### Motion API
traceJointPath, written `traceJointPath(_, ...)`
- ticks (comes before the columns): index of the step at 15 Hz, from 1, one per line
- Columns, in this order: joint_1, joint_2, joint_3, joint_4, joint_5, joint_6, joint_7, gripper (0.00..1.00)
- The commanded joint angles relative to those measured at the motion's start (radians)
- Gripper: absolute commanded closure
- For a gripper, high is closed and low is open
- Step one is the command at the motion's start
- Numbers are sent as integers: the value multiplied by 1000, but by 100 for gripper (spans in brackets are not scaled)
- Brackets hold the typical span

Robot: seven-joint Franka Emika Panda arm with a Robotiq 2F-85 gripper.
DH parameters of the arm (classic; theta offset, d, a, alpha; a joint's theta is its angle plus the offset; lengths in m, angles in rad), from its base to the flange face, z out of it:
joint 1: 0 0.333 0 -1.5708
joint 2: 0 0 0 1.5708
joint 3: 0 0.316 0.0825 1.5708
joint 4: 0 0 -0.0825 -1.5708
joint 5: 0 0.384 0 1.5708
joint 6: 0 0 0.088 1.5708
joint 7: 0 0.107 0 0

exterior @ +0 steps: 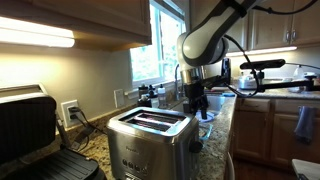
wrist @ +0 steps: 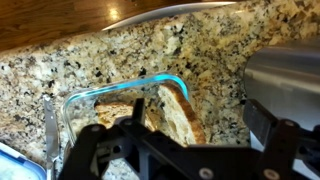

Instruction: Pick up a slice of bread from the glass bowl and put it in the toaster.

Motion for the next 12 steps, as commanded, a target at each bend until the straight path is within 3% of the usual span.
traceJointPath(1,4,24,-15,32,8,-41,-22,0)
traceJointPath(12,0,132,-18,130,31,-64,-44,0)
